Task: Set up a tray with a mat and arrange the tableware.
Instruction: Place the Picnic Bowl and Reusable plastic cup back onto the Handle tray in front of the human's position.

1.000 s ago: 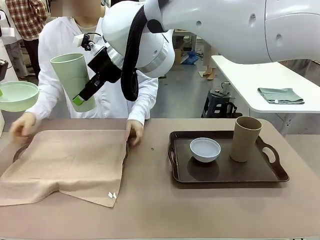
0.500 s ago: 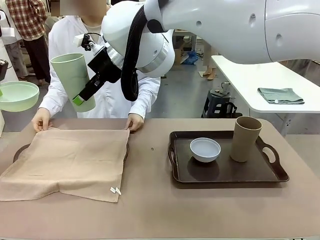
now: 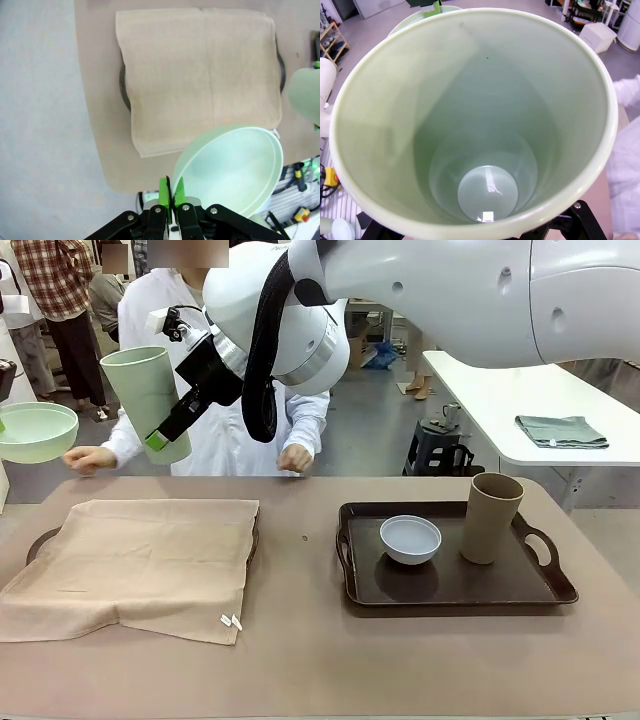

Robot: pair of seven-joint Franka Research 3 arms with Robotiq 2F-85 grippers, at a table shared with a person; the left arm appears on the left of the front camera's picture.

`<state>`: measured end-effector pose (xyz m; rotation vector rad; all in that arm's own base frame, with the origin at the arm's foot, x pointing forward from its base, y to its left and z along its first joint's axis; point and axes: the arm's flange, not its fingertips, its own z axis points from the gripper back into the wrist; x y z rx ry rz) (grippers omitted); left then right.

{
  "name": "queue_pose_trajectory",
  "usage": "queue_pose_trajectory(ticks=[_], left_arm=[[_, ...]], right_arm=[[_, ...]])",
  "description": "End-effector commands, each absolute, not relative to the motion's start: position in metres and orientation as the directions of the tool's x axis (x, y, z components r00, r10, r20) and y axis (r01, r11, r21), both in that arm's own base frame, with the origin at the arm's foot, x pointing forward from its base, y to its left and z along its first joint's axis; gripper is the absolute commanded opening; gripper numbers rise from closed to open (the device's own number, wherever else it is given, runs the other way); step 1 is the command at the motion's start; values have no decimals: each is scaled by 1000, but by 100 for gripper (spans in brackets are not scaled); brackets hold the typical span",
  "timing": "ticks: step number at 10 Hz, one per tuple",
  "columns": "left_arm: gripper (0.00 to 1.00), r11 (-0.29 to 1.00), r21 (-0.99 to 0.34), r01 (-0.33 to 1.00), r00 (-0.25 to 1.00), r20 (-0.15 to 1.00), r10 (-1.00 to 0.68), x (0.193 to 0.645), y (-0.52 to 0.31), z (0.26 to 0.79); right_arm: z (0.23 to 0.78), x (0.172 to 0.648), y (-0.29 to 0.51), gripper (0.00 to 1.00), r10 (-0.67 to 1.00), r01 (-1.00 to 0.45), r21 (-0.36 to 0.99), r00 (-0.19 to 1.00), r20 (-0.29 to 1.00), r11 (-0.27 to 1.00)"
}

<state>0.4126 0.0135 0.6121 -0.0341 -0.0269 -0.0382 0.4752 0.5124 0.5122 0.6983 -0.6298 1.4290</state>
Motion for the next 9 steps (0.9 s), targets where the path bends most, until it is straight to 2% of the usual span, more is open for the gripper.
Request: queue_pose_trajectory(ticks=[1,4,6,8,9], left_arm=[[4,999,-34,39,999,28,-38,413,13,612],[4,999,-31,28,999,-40,-29,443,21,562],[4,996,-52,66,997,-38,-68,459,20,524],[4,994,-82,72,995,-64,-78,468,20,484],[4,993,-86,78,994,-64,-84,471,22,466]], right_arm=[[512,475,512,80,656,-998,54,50,753,15],[453,501,510,80,648,-993,115,88,756,1],[410,512,509,80,621,-992,124,86,779,-18],[377,514,513,80,583,-993,109,58,811,-53],[368,513,515,80,552,-996,55,7,834,-71]])
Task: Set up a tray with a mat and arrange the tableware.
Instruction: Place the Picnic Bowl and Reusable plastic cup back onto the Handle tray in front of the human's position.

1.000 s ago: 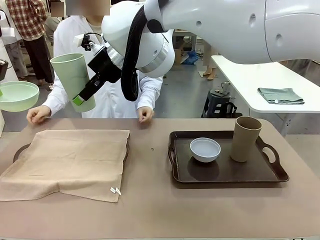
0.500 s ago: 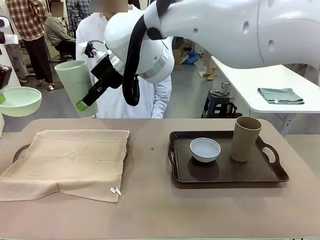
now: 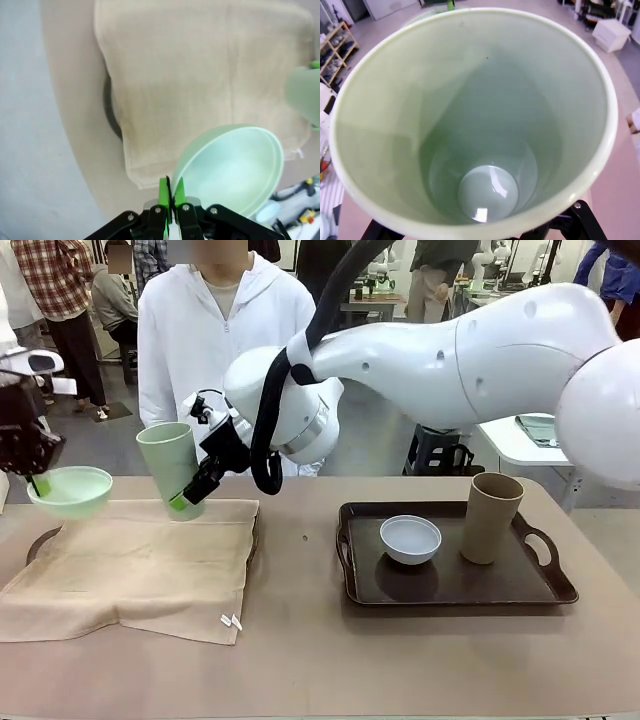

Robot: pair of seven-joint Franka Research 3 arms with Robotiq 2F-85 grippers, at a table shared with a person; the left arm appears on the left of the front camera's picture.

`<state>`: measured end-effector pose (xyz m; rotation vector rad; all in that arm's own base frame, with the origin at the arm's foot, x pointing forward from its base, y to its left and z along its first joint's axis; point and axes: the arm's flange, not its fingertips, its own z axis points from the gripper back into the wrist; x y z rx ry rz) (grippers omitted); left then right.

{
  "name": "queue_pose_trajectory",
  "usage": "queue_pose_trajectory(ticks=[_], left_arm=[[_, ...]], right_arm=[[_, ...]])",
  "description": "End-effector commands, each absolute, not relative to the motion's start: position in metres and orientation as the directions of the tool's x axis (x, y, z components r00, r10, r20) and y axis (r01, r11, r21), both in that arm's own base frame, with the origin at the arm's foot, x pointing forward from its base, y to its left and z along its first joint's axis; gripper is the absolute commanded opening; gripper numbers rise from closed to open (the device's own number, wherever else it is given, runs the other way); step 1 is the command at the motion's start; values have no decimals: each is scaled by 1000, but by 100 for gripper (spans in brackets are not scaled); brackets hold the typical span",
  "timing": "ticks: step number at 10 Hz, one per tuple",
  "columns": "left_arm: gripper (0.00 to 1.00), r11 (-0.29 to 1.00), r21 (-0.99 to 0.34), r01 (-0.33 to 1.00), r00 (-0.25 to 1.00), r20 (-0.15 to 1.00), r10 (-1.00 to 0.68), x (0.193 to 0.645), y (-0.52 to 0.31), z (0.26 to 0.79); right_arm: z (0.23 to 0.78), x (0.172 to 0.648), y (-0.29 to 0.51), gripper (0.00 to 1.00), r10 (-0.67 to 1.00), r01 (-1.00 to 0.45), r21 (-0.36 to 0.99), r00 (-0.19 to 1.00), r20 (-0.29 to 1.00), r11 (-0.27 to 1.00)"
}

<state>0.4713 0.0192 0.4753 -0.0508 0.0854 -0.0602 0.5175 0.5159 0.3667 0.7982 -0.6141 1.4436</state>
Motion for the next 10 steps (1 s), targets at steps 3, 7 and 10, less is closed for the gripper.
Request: queue_pose_trajectory(ticks=[3,7,10], left_arm=[[4,996,-62,60,994,-91,-65,473,20,460],[4,996,-68,55,994,-94,-61,475,21,454],[4,992,-83,100,994,-43,-103,480,17,422]], right_arm=[[362,516,520,80,590,-996,75,27,807,-56],[347,517,523,80,563,-991,96,27,826,-93],[321,520,518,80,543,-986,132,57,838,-100]])
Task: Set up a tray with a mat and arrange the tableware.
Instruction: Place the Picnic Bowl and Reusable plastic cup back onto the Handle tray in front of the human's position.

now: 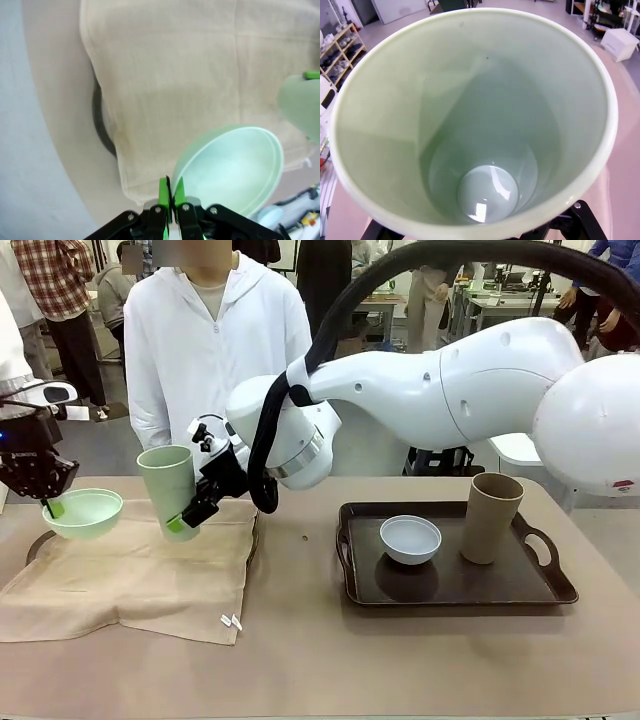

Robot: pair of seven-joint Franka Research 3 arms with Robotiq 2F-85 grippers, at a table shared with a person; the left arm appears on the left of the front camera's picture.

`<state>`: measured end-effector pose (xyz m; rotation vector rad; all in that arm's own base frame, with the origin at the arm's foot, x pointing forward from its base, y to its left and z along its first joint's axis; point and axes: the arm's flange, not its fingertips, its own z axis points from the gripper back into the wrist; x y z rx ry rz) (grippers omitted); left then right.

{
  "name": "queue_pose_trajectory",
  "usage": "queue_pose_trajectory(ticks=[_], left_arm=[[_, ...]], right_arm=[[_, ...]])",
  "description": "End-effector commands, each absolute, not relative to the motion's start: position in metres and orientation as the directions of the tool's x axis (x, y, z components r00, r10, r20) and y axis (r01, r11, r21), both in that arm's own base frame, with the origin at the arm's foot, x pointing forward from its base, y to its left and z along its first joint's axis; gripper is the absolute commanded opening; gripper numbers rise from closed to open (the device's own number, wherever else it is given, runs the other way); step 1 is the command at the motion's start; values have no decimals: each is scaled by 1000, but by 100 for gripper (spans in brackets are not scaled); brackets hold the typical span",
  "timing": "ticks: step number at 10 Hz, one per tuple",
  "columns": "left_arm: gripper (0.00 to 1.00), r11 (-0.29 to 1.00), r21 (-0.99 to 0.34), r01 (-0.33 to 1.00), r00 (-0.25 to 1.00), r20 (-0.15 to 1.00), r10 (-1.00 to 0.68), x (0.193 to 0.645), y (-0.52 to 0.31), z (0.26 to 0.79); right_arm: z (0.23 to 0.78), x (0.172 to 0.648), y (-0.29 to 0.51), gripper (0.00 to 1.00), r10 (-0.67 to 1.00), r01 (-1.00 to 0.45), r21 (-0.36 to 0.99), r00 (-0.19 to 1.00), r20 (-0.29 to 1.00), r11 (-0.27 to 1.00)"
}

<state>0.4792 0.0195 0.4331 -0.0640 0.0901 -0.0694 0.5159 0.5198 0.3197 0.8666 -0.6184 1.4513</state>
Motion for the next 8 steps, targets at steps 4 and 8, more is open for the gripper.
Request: queue_pose_trajectory(ticks=[4,8], left_arm=[[4,989,-98,112,993,-19,-114,491,12,389],[4,985,-147,90,995,-28,-95,506,12,373]], right_arm=[[310,522,513,80,518,-988,94,18,855,-122],[288,525,513,80,503,-986,81,-2,864,-143]])
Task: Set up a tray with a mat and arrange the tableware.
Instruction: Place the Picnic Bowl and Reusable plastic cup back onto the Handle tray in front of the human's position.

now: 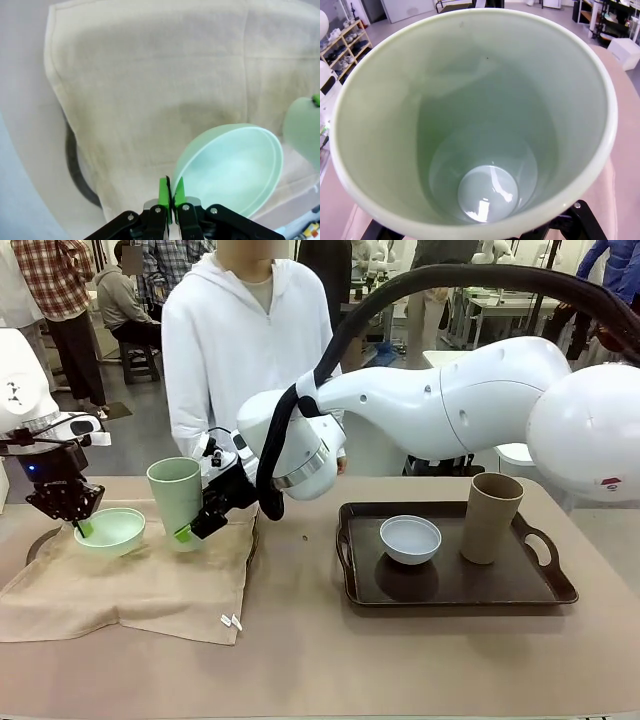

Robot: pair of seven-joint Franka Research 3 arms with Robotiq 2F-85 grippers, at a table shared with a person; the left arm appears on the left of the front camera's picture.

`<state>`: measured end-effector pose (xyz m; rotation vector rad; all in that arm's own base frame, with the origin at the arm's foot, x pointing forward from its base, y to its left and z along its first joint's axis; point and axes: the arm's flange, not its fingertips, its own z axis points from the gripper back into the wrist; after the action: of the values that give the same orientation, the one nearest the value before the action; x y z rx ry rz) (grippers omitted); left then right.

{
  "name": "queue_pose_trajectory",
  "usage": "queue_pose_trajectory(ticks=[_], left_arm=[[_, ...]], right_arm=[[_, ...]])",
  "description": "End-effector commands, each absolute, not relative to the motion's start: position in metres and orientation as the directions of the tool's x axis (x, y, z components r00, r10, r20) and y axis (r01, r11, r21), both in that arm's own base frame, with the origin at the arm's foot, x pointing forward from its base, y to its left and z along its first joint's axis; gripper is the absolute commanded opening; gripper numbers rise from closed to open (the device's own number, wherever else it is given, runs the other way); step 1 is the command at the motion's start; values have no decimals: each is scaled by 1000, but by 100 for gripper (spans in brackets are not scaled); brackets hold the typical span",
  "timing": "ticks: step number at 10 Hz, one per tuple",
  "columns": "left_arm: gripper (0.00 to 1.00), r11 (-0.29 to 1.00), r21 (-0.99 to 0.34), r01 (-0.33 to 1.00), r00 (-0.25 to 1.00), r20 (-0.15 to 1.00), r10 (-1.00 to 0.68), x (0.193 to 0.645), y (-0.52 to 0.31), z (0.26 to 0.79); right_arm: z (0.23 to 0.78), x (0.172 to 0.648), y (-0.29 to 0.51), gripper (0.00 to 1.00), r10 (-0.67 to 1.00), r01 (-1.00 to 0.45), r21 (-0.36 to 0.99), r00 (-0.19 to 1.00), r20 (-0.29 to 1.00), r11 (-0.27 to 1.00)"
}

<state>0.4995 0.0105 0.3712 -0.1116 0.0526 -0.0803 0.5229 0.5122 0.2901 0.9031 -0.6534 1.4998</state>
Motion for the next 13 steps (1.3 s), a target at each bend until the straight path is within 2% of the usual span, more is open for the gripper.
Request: queue_pose_trajectory(ticks=[1,10,11,12,13], left_arm=[[4,985,-148,88,995,-24,-92,509,12,374],[4,990,-129,55,995,-78,-65,528,9,344],[64,991,-122,61,994,-79,-71,527,10,344],[64,990,-121,68,994,-78,-77,526,10,345],[100,990,-121,74,993,-79,-84,524,10,347]], right_arm=[[282,527,512,80,501,-987,66,-16,866,-145],[265,532,508,80,502,-988,82,6,865,-131],[265,533,509,100,513,-987,97,19,858,-125],[267,534,508,100,532,-989,103,30,846,-110],[268,533,506,99,553,-987,136,68,831,-83]])
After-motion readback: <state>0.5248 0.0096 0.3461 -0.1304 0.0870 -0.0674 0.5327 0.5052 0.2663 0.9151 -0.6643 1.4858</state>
